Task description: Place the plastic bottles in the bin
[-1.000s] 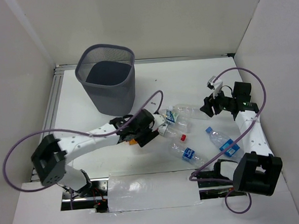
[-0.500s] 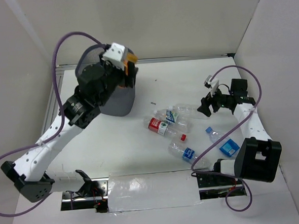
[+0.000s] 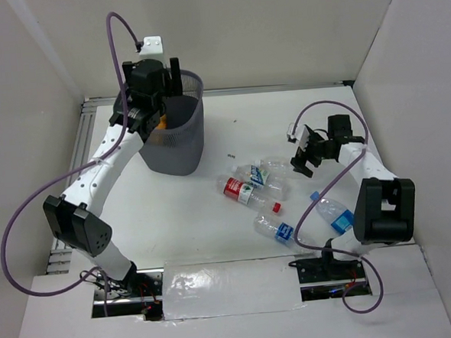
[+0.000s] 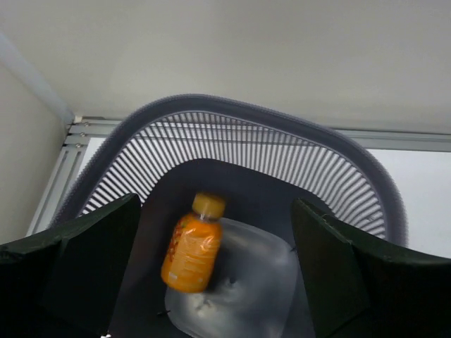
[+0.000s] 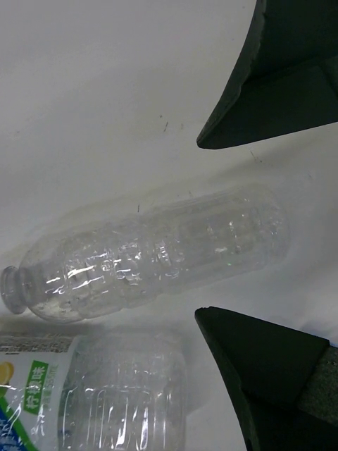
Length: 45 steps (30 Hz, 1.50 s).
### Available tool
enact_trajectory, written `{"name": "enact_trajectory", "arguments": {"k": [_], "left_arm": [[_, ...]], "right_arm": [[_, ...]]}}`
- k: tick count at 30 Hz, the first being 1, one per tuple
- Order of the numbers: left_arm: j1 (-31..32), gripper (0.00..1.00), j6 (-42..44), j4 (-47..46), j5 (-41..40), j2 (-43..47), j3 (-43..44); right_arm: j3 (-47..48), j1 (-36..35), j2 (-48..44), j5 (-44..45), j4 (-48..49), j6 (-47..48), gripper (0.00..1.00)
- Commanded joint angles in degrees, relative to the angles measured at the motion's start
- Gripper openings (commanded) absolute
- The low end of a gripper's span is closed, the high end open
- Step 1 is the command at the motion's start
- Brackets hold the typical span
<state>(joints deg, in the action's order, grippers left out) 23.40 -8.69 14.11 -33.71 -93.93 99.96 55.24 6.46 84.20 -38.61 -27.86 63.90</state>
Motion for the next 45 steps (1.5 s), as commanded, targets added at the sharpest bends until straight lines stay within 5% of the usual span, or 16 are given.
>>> {"name": "enact_trajectory", "arguments": {"k": [1,6,12,16,18,20,27,33,41,45], "left_arm": [[2.08,1.00,-1.25,-1.72,3.11,4.79,2.25],[13.76,1.00,0.44,2.92,11.64,13.23,-2.92],[23.44,1.00,-19.32,5.84,19.83,25.17,-28.12],[25.82,1.00,-33.04,2.16,19.21,29.58,-42.72],[27.39,1.00,-39.43,0.58,17.47,30.12,-46.77],[28.01,1.00,-42.45,-0.92,16.75,30.64,-48.62],[28.63,1.00,-50.46,-10.49,19.47,29.42,-57.41],[28.63,1.00,-51.43,-12.36,22.11,25.12,-58.39],[29.16,1.00,-52.74,-13.49,21.59,28.45,-61.81],[29.16,1.00,-53.98,-14.63,21.06,30.47,-63.22]], "right_arm": [[2.50,-1.19,1.57,2.92,2.10,7.53,1.00],[3.99,-3.82,7.36,4.68,1.91,9.84,1.00],[4.52,-6.37,14.31,8.55,2.64,10.36,0.92],[5.74,-6.37,16.86,9.08,0.45,10.37,0.66],[7.41,-5.85,16.87,7.77,-2.10,10.37,0.35],[11.36,-4.97,14.68,4.10,-6.32,10.37,0.23],[34.64,-6.27,8.08,-9.88,-9.77,-5.78,0.22],[49.50,-24.45,8.95,-6.48,11.75,-25.92,0.25],[72.96,-39.94,29.31,0.19,24.77,-43.76,0.29],[84.85,-42.05,39.27,-1.46,27.32,-54.48,0.46]]}}
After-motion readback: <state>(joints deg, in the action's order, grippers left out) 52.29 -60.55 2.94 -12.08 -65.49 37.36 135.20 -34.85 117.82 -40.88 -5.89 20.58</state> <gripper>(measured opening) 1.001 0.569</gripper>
